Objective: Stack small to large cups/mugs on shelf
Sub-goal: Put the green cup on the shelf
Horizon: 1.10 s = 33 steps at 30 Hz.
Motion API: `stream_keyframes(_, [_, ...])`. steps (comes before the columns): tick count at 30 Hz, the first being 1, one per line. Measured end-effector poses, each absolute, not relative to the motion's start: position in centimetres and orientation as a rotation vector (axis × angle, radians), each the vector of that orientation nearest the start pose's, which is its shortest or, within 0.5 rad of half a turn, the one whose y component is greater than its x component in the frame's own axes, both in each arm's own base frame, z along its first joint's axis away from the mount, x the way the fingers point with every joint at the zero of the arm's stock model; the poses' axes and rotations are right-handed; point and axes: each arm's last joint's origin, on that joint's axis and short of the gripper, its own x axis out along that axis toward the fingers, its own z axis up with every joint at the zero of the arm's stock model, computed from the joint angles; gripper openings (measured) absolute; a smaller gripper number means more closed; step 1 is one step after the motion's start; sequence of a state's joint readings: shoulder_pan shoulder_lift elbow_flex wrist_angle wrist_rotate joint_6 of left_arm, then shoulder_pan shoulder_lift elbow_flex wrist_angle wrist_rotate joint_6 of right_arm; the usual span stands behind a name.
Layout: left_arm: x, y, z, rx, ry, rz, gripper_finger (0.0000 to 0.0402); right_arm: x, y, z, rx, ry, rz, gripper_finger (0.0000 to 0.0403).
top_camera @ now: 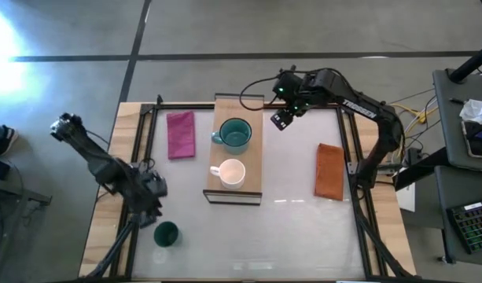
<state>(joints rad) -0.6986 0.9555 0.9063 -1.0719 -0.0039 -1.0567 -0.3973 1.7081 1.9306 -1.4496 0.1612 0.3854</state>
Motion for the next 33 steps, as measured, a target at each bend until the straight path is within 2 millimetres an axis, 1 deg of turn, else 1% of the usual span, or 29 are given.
stream_keyframes(2, [12.6,-11.1,27.3,-0.518,1.283,0.036,0.0137,28.3,-12.4,38.5,0.478,1.128,-0.724,0.0219])
stream_keyframes(6, [13.6,-12.7,27.7,-0.512,1.278,0.002,0.0137,27.6,-12.1,37.9,0.479,1.123,-0.725,0.0219])
stream_keyframes(8, [14.0,-13.2,27.5,-0.487,1.301,0.020,0.0137,27.3,-12.0,37.4,0.480,1.123,-0.725,0.0219])
stream_keyframes(12, [14.6,-13.9,27.8,-0.498,1.293,0.014,0.0137,26.7,-11.7,36.5,0.481,1.131,-0.724,0.0219])
stream_keyframes(17, [15.4,-14.8,26.9,-0.491,1.317,0.043,0.0137,26.1,-11.4,35.5,0.485,1.161,-0.727,0.0219])
stream_keyframes(22, [16.0,-15.4,25.2,-0.440,1.379,0.099,0.0132,25.7,-11.2,35.2,0.484,1.127,-0.722,0.0219])
stream_keyframes(24, [16.2,-15.6,24.8,-0.424,1.399,0.112,0.0117,25.6,-11.1,35.5,0.483,1.102,-0.721,0.0219])
stream_keyframes(27, [16.4,-15.8,24.3,-0.415,1.424,0.114,0.0077,25.5,-11.1,35.8,0.480,1.075,-0.717,0.0219])
stream_keyframes(30, [16.4,-15.8,24.5,-0.428,1.419,0.111,0.0038,25.5,-11.1,36.2,0.472,1.056,-0.711,0.0219])
stream_keyframes(33, [16.2,-15.6,24.9,-0.453,1.403,0.116,0.0018,25.4,-11.1,36.3,0.470,1.048,-0.709,0.0219])
